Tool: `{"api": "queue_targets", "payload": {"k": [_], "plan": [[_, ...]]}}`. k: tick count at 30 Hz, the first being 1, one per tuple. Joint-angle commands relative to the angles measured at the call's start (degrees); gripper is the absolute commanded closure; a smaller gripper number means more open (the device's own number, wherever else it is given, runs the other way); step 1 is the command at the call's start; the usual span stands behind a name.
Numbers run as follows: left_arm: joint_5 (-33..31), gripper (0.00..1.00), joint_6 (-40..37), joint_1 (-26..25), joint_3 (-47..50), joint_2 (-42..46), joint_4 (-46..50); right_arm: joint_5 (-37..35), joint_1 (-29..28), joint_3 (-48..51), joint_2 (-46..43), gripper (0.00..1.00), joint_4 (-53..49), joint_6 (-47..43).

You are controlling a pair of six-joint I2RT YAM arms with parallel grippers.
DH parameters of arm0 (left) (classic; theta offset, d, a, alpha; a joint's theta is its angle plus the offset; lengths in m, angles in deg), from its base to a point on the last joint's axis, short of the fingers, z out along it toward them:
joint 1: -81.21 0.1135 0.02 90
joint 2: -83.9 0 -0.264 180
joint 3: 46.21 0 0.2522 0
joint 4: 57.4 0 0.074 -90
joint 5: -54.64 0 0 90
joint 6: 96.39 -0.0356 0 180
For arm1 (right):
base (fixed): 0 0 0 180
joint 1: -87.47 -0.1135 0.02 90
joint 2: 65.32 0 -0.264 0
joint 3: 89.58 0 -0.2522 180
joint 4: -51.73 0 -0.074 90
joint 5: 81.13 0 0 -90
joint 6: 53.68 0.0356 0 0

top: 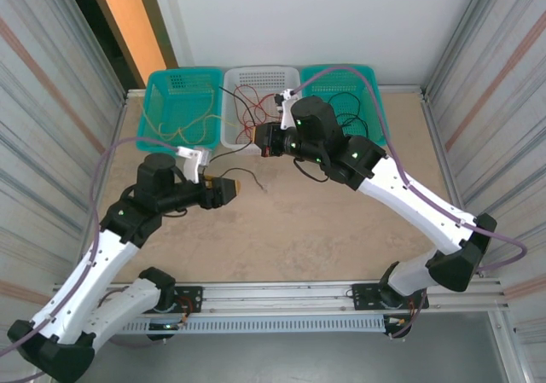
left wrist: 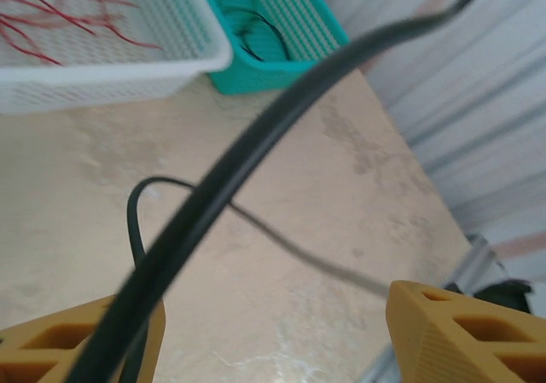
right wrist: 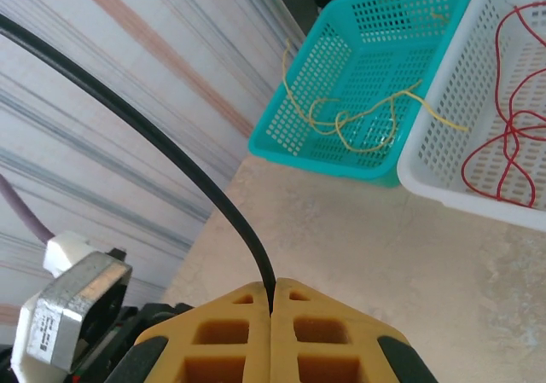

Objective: Untangle the cables

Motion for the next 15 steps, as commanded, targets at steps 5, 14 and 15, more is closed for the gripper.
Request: {"api": "queue_targets", "payload": {"k": [5,14,15], "plan": [[-4.33,0.32,-5.06,1.27,-2.96,2.3,4.19,1.25,0.56,-0.42,-3.17,1.0,0.45,-1.16],[-5.85,0.35,-1.35,1.27,-1.24,0.23,3.52,1.31,2.88,-1.51,-5.0,1.0,-2.11,-0.51],[-5.3,0.33,-0.52,1.27,-0.51,0.34,3.34,1.08,3.66,-2.32,-4.94,1.0,-3.3,-0.7]]}}
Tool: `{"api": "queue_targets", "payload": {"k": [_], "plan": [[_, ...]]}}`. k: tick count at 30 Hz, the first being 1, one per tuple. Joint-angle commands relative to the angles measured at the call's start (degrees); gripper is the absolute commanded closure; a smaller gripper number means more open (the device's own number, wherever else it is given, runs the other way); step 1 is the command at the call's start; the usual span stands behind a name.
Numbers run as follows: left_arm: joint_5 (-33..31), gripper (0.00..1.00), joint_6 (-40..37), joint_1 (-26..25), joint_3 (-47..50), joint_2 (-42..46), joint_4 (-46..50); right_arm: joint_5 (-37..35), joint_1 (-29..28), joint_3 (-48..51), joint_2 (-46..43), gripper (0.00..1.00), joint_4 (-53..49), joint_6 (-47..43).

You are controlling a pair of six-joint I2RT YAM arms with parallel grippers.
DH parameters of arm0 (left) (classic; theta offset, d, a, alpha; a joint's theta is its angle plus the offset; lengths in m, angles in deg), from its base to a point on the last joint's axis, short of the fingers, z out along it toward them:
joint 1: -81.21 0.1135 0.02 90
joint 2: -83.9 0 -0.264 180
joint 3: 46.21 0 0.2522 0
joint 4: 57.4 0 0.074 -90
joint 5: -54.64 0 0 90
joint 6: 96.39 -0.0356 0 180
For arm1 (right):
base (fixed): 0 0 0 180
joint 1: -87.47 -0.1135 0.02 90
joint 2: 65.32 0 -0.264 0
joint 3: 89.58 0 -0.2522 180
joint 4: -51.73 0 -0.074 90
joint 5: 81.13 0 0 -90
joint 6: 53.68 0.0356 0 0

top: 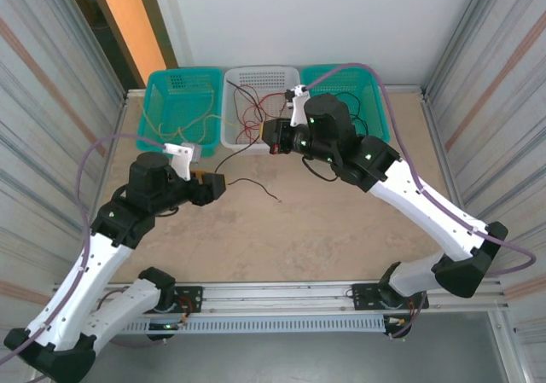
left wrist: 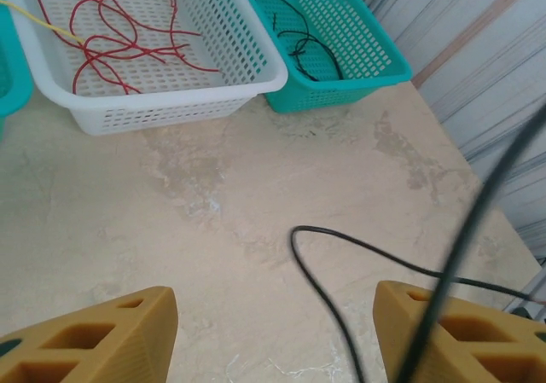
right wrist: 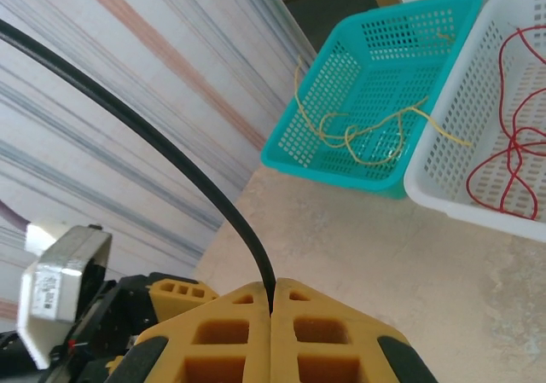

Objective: Untangle the cables

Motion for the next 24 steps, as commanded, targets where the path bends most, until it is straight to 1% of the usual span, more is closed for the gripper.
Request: {"api": "queue_targets", "payload": {"k": [1,4,8,11,12,13,14,20,24], "plan": [[0.19,0.31,3.15,0.2,2.05,0.72,0.12,0.14,2.92,-3.71,-1.77,1.0,-3.91,-0.52],[-1.46,0.27,6.59,0.2,5.11,1.71,0.08,-0.07,7.2,-7.15,-0.72,1.0,-8.12,-0.47],[-0.55,0.23,8.64,0.11,8.33,2.46,-1.37,-1.25,13.02,-8.97,0.0,1.0,-11.06,0.75],[0.35,0.19,8.61,0.07,8.55,2.98,-0.76,-0.12,17.27,-9.9,0.38,1.0,-11.61,1.96],[0.24,0.16,8.48,0.11,8.22,3.39,-0.08,-0.1,18.28,-10.34,0.71,1.0,-11.92,2.07],[0.17,0.08,8.14,0.11,7.76,3.87,0.79,0.31,19.64,-11.13,1.34,1.0,-12.56,2.09],[-0.02,0.01,7.63,0.11,7.22,4.75,1.73,0.38,20.84,-12.28,2.14,1.0,-13.57,2.29],[-4.44,0.01,3.61,0.2,5.55,7.93,6.07,0.21,25.42,-17.08,5.55,1.0,-16.76,2.12],[-6.21,0.01,3.49,0.2,6.57,9.23,6.27,0.92,28.53,-20.58,7.01,1.0,-17.3,1.38]]}}
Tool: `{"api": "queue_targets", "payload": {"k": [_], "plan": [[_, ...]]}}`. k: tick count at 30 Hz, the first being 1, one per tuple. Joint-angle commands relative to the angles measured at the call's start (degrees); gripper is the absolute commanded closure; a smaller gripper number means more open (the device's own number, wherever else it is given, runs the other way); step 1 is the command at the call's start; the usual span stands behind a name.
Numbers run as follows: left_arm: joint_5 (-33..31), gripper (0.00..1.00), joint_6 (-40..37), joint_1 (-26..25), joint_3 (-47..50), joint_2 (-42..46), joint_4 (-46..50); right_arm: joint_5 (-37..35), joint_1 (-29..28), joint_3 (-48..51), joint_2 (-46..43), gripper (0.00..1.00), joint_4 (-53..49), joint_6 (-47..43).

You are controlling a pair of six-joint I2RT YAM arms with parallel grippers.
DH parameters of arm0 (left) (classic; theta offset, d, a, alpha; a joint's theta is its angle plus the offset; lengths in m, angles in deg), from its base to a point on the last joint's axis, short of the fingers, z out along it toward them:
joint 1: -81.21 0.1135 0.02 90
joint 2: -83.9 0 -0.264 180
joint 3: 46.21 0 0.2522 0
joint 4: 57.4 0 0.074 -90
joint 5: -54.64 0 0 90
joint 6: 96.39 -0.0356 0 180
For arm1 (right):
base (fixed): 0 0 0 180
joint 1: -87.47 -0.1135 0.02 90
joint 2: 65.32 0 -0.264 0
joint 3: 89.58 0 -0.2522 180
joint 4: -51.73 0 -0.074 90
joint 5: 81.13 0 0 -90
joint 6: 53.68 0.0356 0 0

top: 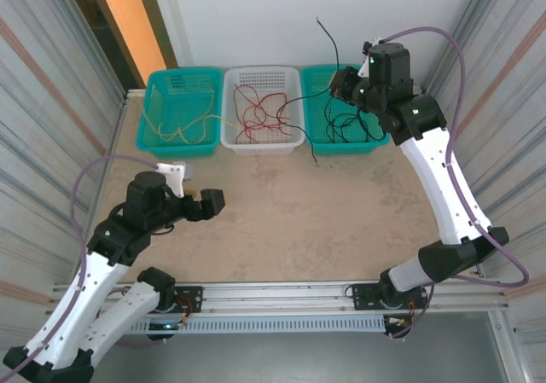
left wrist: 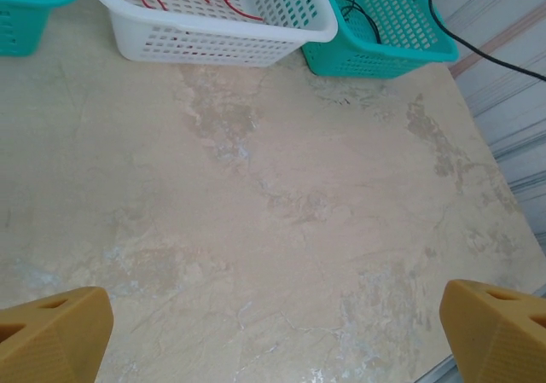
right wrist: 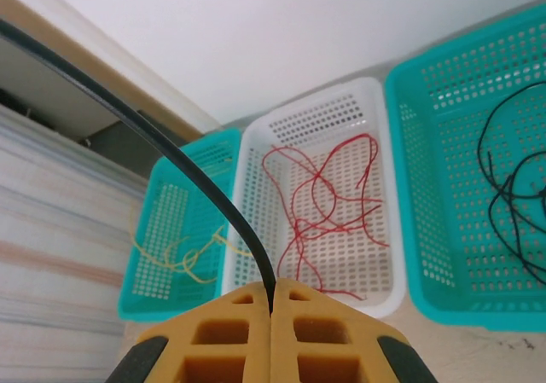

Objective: Untangle the cables

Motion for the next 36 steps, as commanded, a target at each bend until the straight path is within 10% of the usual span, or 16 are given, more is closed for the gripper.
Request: {"api": "queue_targets", "payload": {"k": [1,28,36], "plan": [[-3.45,0.01,-1.55,0.29,-0.49,1.16,1.59,1.59,2.85,-4.0,1.2,1.0,-1.2,-0.25],[-35.24,0.01,-2.95,1.43,7.27,3.72,-5.97,11.02,16.01,-23.34,22.26,1.0,-2.54,-9.35],[-36.24,0.01,-6.73,1.43,9.49,4.05,-6.34,7.48,17.28,-24.48,28.86,1.0,-2.14,-10.28]]}}
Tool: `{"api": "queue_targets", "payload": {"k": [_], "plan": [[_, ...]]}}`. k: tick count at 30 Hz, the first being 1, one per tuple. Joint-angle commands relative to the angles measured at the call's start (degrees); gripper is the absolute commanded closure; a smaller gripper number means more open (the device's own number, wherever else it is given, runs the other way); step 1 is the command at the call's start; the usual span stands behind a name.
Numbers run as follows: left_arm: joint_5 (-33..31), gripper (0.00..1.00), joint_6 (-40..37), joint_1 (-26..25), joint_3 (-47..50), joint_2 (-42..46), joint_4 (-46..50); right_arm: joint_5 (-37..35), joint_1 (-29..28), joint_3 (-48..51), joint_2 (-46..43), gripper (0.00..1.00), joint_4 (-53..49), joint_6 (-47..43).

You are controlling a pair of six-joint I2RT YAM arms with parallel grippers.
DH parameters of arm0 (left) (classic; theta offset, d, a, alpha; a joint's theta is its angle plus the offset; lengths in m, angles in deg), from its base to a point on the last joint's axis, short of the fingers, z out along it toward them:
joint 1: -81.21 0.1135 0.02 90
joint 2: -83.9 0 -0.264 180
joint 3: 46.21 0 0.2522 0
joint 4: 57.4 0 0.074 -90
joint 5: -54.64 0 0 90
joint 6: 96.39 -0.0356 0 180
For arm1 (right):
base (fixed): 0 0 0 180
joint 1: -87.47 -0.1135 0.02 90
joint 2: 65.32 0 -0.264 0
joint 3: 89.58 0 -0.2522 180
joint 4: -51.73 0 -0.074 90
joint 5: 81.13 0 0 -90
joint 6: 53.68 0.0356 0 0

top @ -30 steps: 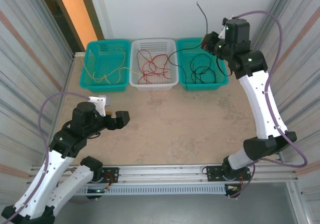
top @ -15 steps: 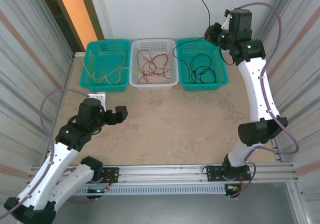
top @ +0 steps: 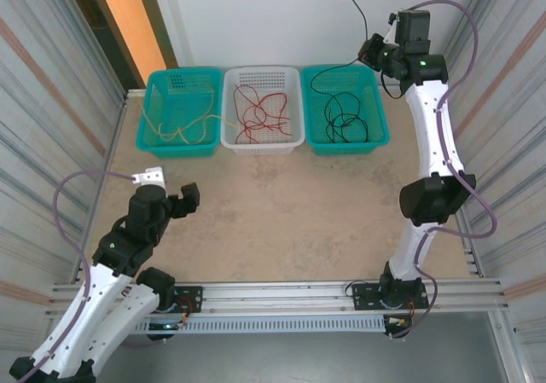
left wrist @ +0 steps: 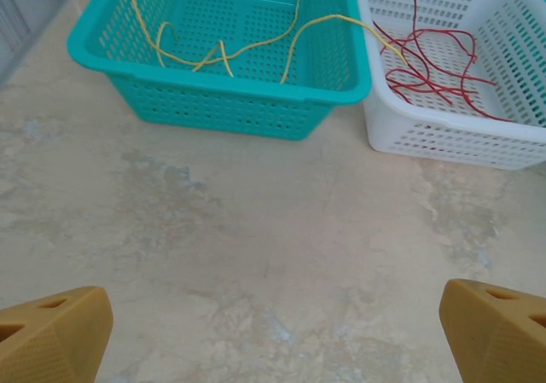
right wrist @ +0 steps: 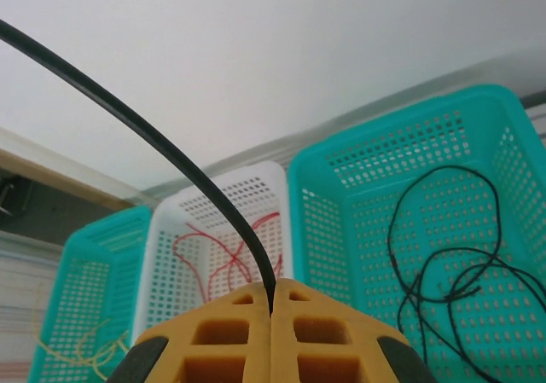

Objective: Untangle the cables

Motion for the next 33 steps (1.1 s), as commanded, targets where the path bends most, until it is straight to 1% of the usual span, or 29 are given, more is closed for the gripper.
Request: {"api": "queue_targets", "payload": {"k": [1,3,4,5,6,7,9,11,14,17,19,21,23,25,27,29,30,31,33], "plan": [[-2.28,0.01,-3.17,0.23,-0.12,-1.32,-1.36,-1.8,0.52,-1.7,3.27,1.0,0.07,-1.86],[-2.33,0.01,-4.24,0.19,0.28,-1.59,-2.84,-1.69,1.24,-3.19,5.87,1.0,-0.12,-1.48],[-2.65,0.01,-4.46,0.23,0.63,-1.52,-3.56,-1.73,1.45,-4.55,7.27,0.96,-1.08,-1.48],[-3.41,0.01,-4.53,0.23,0.99,-1.64,-4.45,-1.91,1.63,-6.54,8.82,0.82,-2.92,-1.54],[-4.0,0.01,-4.43,0.23,1.32,-1.7,-5.11,-2.23,1.7,-8.24,10.06,0.62,-4.69,-1.65],[-4.28,0.01,-4.41,0.23,1.58,-1.91,-5.55,-2.66,1.7,-8.92,10.46,0.47,-5.85,-1.74],[-4.26,0.01,-4.04,0.23,2.39,-2.35,-6.34,-4.03,1.54,-7.49,8.99,0.21,-6.09,-1.82],[-3.98,0.01,-3.66,0.23,2.82,-2.98,-6.29,-5.63,1.17,-3.48,5.63,0.0,-4.17,-2.24],[-4.21,0.01,-3.96,0.23,3.03,-4.0,-7.55,-7.46,0.71,3.46,-0.53,0.01,-0.67,-3.01],[-7.01,0.01,-6.38,0.32,3.28,-5.94,-12.06,-9.45,0.1,10.12,-6.53,0.01,1.19,-3.63],[-10.33,0.01,-8.22,0.62,4.61,-8.07,-17.59,-9.29,-0.43,17.68,-11.89,0.06,4.53,-5.11],[-13.24,0.01,-8.89,1.46,5.75,-10.98,-23.82,-8.66,-0.72,29.64,-19.51,0.01,11.45,-6.37],[-12.26,0.01,-12.35,2.9,6.4,-14.0,-30.17,-9.98,-0.82,41.98,-27.2,0.01,18.74,-6.36],[-10.95,0.01,-16.56,5.45,6.82,-18.48,-35.9,-12.02,-0.68,54.54,-34.89,0.01,28.38,-5.99],[-11.07,0.01,-18.16,9.34,5.9,-24.82,-38.22,-16.44,-0.5,67.5,-41.9,0.01,38.1,-6.3],[-11.27,0.01,-18.13,13.05,6.28,-30.17,-40.85,-21.79,0.18,79.23,-45.84,0.01,44.89,-5.74],[-11.16,0.01,-17.89,14.68,7.18,-32.14,-43.08,-23.39,1.01,82.43,-46.44,0.01,46.98,-6.22],[-10.38,0.01,-17.76,15.85,8.42,-33.52,-45.65,-25.17,1.83,84.18,-46.28,0.01,46.38,-6.04],[-6.63,0.01,-18.33,18.09,12.3,-35.48,-53.22,-31.81,2.8,84.13,-43.4,0.01,41.69,-7.75]]}}
